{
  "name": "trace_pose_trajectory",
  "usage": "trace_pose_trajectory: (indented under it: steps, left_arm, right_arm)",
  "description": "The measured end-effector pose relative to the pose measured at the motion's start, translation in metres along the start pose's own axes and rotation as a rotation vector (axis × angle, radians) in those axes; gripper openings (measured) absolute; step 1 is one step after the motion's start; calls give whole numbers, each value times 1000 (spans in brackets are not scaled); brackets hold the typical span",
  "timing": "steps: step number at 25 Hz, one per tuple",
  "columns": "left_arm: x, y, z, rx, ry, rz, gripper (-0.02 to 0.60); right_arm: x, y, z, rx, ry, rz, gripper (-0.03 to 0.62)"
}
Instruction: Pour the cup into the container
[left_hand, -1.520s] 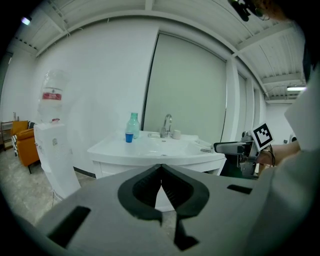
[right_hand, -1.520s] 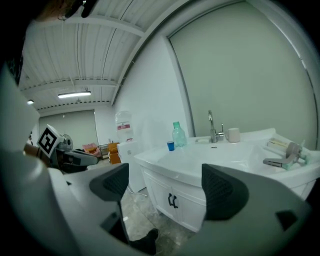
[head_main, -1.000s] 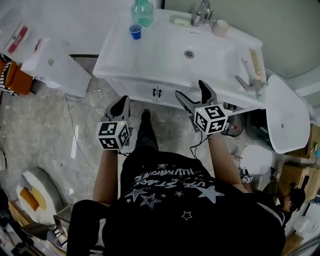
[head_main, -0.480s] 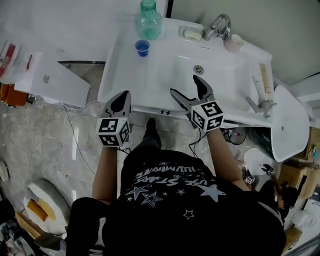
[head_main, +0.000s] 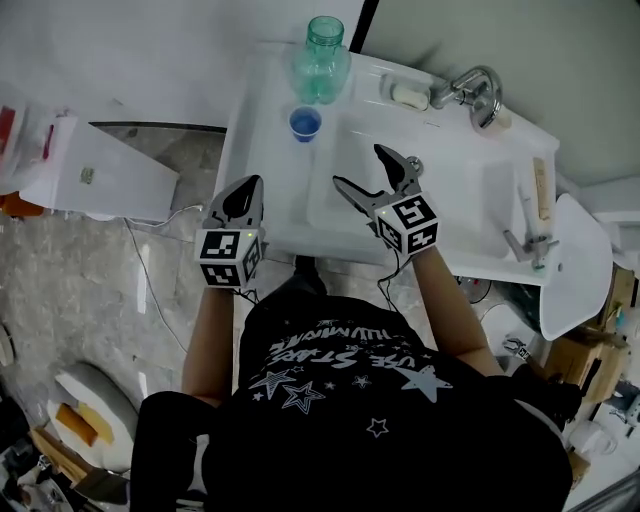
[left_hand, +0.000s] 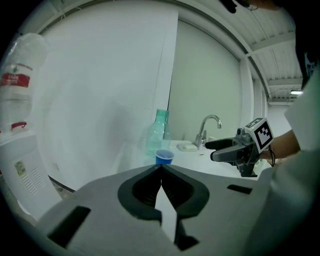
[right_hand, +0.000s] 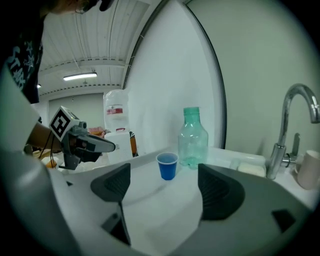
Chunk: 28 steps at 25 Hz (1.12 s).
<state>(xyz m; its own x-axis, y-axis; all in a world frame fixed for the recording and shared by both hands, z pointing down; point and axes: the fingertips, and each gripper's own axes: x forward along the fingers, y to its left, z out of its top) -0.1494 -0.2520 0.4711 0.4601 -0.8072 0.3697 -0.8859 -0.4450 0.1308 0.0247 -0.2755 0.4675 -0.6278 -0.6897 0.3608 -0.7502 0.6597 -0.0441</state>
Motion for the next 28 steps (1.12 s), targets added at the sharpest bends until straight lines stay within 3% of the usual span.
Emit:
trace_pose_trajectory:
  steps: [18,28]
  left_arm:
    - [64,63,-4,-31,51,12,11]
    - [75,73,-15,-49,86,21,11]
  right_arm:
    - [128,-5,-35,-78,103,149,408]
    - [165,-5,-34,-53,58,175,383]
